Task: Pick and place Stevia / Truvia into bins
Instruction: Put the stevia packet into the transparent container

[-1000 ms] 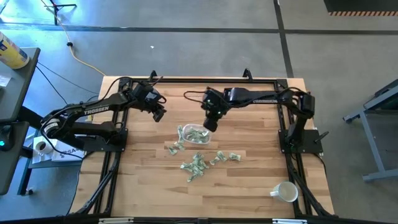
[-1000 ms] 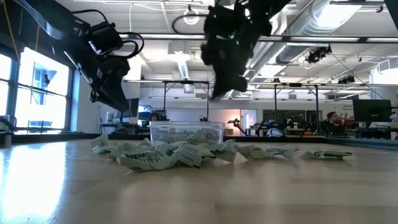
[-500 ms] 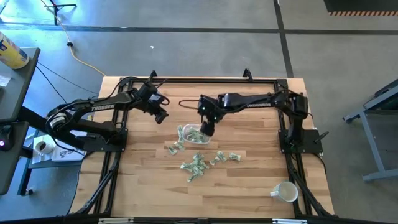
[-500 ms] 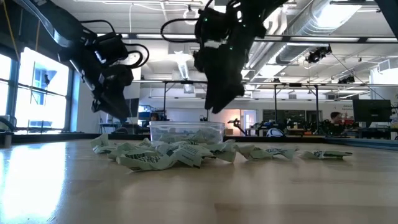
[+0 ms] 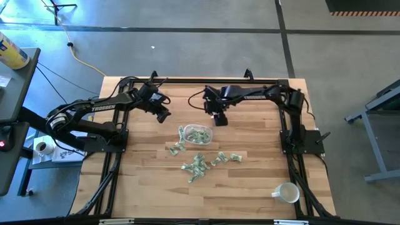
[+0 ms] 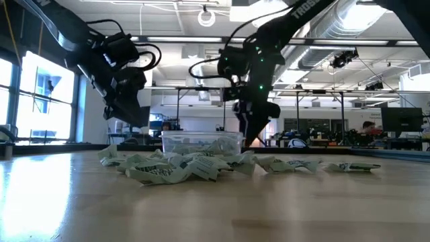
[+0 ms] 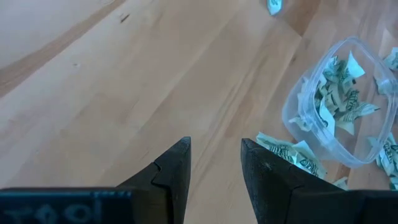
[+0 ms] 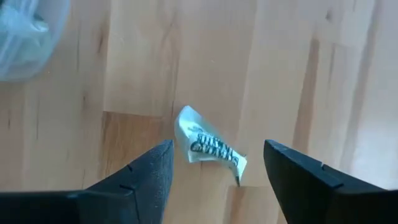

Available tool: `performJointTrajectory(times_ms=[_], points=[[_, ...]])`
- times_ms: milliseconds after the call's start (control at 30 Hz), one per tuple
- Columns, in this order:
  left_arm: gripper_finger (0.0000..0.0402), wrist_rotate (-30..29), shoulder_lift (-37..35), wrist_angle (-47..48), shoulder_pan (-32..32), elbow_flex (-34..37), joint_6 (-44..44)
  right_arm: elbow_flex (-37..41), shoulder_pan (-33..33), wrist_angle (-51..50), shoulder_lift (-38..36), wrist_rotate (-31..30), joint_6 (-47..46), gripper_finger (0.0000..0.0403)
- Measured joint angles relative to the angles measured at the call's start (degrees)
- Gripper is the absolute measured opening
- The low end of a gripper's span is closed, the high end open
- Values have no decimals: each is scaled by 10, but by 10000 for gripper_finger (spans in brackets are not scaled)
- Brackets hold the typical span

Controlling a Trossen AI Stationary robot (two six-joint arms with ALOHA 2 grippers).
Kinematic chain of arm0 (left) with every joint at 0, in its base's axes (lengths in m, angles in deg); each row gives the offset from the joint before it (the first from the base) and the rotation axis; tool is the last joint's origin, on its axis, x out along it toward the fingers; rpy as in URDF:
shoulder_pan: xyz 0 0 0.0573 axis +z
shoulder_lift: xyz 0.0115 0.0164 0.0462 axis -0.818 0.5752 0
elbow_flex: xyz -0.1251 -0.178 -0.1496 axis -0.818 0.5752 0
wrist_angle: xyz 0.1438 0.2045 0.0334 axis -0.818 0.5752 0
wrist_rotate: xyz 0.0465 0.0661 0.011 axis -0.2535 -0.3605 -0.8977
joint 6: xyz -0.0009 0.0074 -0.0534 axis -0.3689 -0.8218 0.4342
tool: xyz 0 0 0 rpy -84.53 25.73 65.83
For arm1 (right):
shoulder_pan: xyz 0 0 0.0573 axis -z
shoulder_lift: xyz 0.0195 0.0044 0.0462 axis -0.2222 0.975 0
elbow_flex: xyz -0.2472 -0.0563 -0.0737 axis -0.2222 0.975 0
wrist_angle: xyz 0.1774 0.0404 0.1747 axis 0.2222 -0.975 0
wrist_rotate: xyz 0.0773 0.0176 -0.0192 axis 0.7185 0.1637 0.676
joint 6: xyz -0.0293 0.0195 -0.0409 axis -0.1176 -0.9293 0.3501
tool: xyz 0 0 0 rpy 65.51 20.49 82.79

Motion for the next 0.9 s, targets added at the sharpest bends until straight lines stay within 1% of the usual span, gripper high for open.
performJointTrajectory(times_ms=[167, 333, 500, 600, 700, 800, 900], points=[[175, 0, 0, 1, 0, 0, 0, 0, 7, -3, 28, 15, 2, 239], [175, 0, 0, 3, 0, 0, 0, 0, 17, -6, 40, 32, -4, 235], [175, 0, 0, 4, 0, 0, 0, -1, 29, -35, 42, 28, -56, 214], [175, 0, 0, 3, 0, 0, 0, -1, 35, -49, 42, 33, -80, 188], [175, 0, 0, 3, 0, 0, 0, -1, 37, -55, 42, 34, -99, 151], [175, 0, 0, 3, 0, 0, 0, -6, 36, -71, 43, 38, -125, 104], [175, 0, 0, 3, 0, 0, 0, -21, 31, -98, 44, 44, -162, 46]])
